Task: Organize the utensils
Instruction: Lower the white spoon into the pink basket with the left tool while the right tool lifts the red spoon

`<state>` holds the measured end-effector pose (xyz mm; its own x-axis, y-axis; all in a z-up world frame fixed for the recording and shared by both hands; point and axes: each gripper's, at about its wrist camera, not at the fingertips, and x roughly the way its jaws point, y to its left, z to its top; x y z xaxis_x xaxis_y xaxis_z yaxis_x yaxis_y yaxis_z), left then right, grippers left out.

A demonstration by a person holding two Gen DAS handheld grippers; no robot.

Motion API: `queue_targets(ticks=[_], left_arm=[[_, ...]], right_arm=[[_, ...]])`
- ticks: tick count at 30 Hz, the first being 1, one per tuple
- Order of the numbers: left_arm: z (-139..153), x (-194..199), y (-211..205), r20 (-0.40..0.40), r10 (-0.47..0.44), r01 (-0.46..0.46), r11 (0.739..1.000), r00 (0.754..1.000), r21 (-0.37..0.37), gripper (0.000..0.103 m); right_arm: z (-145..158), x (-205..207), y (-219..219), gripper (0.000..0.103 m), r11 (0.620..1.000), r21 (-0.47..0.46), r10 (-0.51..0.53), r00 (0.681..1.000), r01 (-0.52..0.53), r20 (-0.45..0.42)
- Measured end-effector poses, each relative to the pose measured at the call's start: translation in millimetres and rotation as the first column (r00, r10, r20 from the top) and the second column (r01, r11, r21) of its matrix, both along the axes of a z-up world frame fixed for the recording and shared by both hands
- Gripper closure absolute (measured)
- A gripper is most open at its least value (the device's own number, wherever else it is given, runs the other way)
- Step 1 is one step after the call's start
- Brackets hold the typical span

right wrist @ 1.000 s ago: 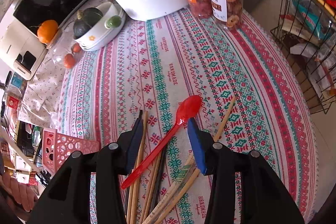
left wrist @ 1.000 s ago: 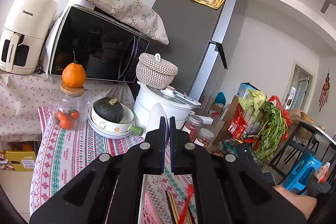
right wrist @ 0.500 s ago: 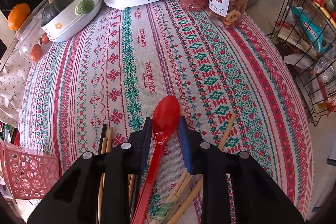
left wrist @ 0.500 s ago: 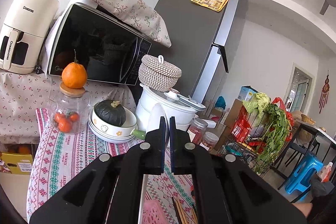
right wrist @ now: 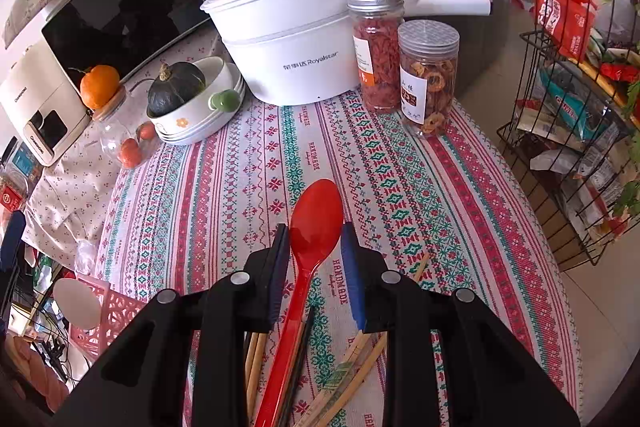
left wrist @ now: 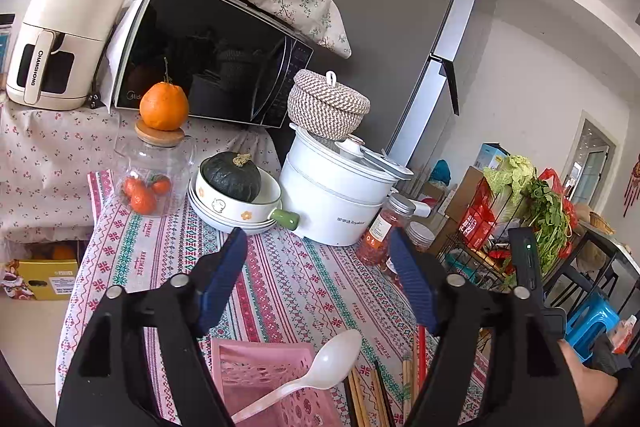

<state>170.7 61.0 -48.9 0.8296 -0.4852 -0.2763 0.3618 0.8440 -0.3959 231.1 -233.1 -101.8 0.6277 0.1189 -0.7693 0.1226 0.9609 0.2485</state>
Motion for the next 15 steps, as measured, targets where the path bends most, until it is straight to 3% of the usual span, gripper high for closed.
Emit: queue_targets(ticks=[4,7,10,15], left_arm=[[20,-15,1,-0.022,-0.018,0.018,1.000,1.000,0.006,0.007],[31,-29,0,-0.055,-0.043,0.045,0.998,0.998,0.035,0.007],[34,-39,2,-0.140,-0.032,0.044,0.996,0.990,0.079,0.007],[35,-52,19,-0.290,0.108,-0.052,0.980,0.951,0.194,0.007]], right_arm=[[28,-21,3,0.076,1.000,0.027,0.005,0.997,-0.008,0.077],[50,-38,8,0.076,0.999,0.044,0.010,0.990,-0.017,0.141],[69,-51,16,0.076,0.998,0.060,0.019,0.978,-0.032,0.206],[93,-68,37,0.076,0.994,0.084,0.037,0.952,-0.066,0.304]])
